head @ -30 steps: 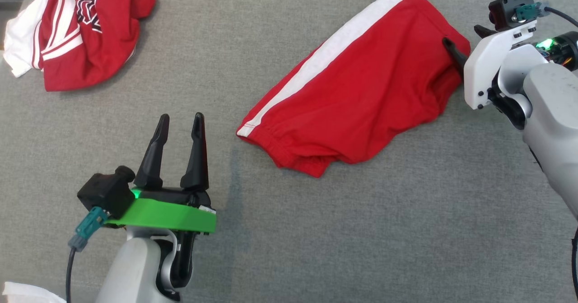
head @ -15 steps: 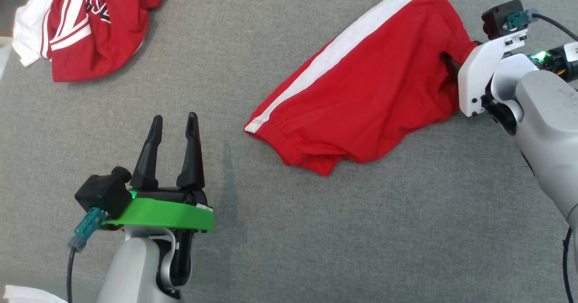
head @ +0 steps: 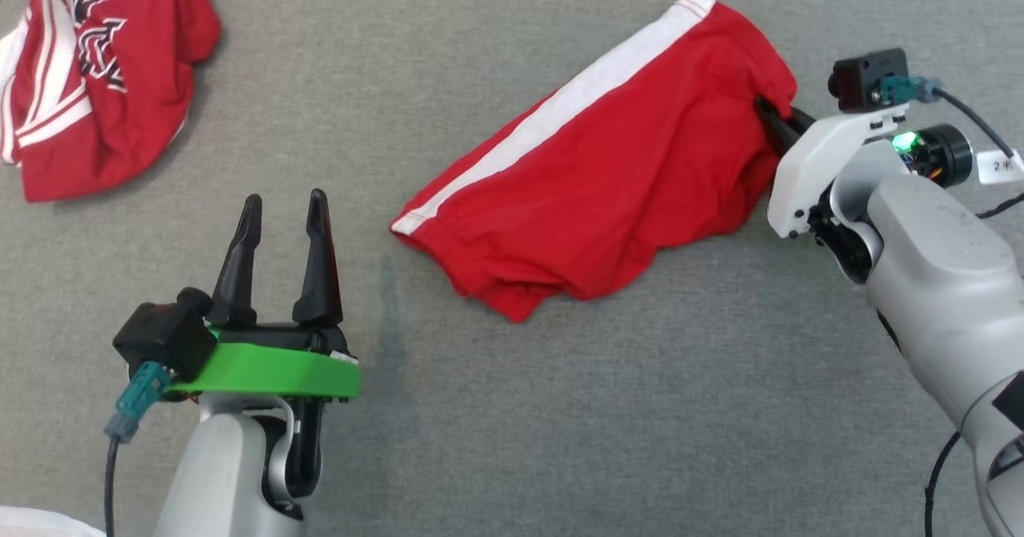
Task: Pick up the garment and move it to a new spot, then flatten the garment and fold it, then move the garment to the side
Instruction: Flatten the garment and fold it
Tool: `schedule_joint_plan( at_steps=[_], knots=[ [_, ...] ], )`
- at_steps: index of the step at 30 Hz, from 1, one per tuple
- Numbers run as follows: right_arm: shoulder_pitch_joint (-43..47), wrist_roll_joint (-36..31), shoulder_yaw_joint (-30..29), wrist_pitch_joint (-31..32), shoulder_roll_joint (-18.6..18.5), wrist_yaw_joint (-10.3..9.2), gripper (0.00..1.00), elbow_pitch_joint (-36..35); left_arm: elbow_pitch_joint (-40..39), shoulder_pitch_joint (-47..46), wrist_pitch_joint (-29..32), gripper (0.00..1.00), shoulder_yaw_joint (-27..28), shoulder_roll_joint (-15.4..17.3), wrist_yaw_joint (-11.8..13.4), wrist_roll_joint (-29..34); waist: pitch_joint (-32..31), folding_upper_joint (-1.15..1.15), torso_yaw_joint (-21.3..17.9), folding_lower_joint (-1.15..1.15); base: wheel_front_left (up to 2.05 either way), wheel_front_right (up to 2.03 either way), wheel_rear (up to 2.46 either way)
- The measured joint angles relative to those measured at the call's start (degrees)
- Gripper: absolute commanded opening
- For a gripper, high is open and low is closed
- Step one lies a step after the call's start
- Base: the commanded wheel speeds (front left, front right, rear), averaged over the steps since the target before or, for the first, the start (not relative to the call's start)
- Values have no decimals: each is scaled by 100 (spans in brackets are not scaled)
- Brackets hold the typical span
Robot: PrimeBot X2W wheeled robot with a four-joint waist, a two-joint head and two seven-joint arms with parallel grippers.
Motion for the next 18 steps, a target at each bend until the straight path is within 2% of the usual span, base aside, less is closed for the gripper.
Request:
schedule_joint_plan(
  at_steps=[6, 12, 15, 18],
  knots=[
    [783, 268, -258, -724, 176, 0, 0, -120, 87, 42, 0, 100, 36, 35, -8, 160, -252, 0, -575, 0, 0, 0, 0],
    [1425, 148, -584, -914, 261, 0, 0, -222, 182, 207, 0, 100, 62, 57, -8, 257, -490, 0, -1023, 0, 0, 0, 0],
    [1677, -23, -971, -933, 304, 0, 0, -412, 215, 287, 0, 100, 77, 57, -8, 263, -618, 0, -1181, 0, 0, 0, 0],
    [2091, -393, -1602, -939, 394, 0, 0, -762, 274, 407, 0, 100, 112, 56, -8, 324, -789, 0, -1291, 0, 0, 0, 0]
  ],
)
